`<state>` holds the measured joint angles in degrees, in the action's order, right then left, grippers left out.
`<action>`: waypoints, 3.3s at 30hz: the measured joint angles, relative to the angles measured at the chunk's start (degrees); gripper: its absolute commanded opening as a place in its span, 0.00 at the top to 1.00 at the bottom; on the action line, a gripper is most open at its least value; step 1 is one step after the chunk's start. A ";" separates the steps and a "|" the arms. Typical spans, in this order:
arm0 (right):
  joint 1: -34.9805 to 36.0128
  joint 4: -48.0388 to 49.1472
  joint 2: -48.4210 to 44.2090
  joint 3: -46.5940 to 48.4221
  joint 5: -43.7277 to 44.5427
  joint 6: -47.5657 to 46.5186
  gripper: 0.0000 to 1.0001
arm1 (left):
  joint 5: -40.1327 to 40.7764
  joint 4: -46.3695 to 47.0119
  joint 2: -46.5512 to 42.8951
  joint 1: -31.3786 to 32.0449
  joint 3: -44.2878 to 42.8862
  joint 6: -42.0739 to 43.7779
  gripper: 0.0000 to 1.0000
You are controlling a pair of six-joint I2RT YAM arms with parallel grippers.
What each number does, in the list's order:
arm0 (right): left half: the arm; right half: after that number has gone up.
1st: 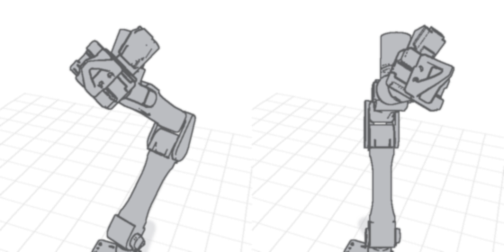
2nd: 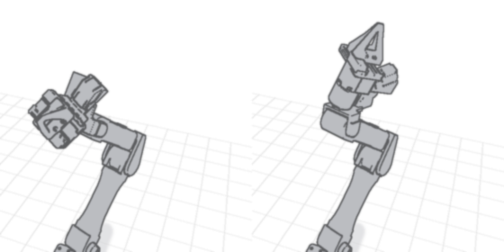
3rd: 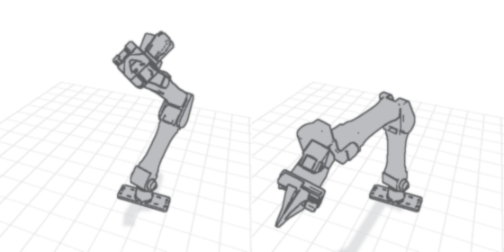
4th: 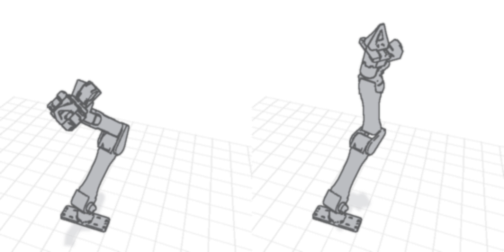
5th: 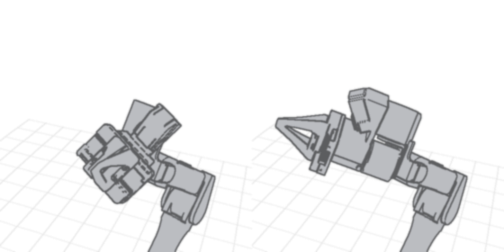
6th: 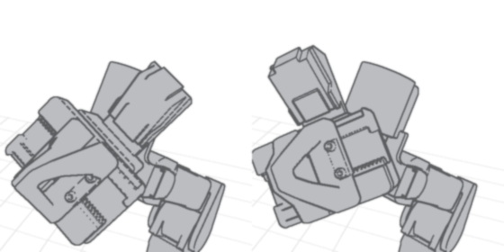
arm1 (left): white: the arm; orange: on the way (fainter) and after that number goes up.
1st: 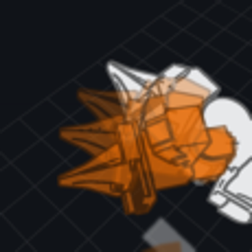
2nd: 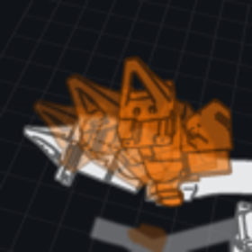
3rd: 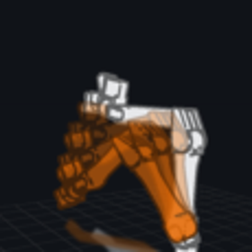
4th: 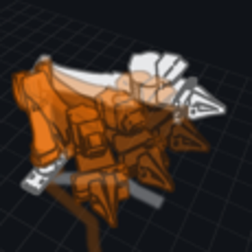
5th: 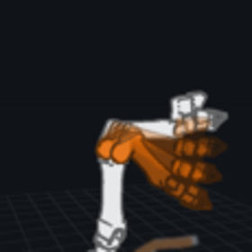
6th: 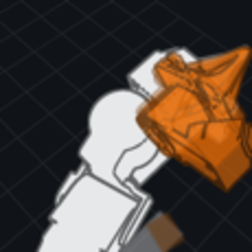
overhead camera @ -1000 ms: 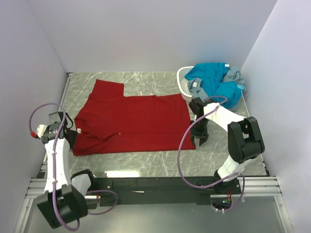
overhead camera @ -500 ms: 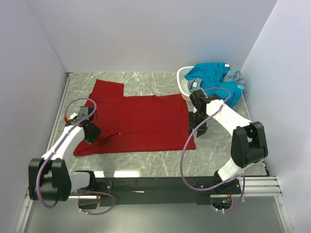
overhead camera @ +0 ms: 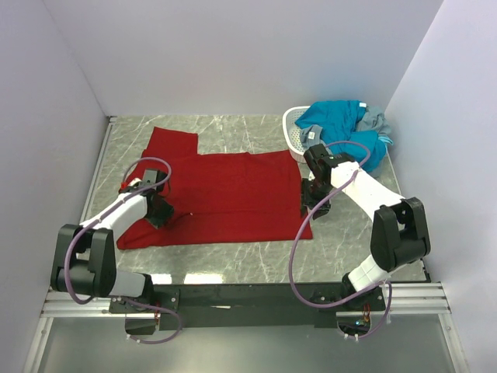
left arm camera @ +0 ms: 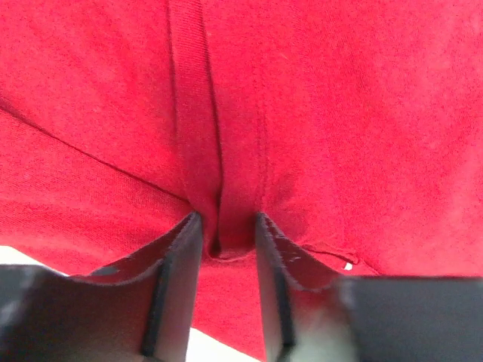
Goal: Fold and stack the t-shirts
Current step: Fold the tshirt
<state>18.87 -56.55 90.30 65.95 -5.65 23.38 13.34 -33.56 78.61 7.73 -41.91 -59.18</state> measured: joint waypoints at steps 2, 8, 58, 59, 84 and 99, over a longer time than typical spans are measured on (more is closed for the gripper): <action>0.00 0.00 -0.13 0.00 0.00 0.00 0.50 | -0.02 0.15 0.26 0.52 0.00 -0.22 0.74; 0.00 0.02 -0.26 0.00 0.00 0.00 0.50 | 0.04 0.13 1.16 1.51 -1.51 -0.04 0.98; 3.87 11.19 13.14 9.49 -1.33 -5.70 0.52 | 7.23 0.96 8.00 0.83 -12.28 7.56 0.01; 3.87 11.93 13.88 9.44 -1.49 -5.90 0.53 | 7.08 1.27 8.00 0.57 -10.69 7.67 0.01; 5.05 11.93 12.70 -2.49 -7.67 -3.87 0.53 | 6.97 -5.44 -6.93 -6.10 5.29 -1.18 0.01; 5.73 4.61 9.20 4.68 -6.01 -3.96 0.50 | 4.15 -4.79 -5.07 -6.14 -4.52 0.33 0.01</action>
<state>24.60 -51.94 99.50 70.63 -11.66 19.42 17.50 -38.35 73.54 1.58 -46.44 -58.85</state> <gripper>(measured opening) 0.493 0.994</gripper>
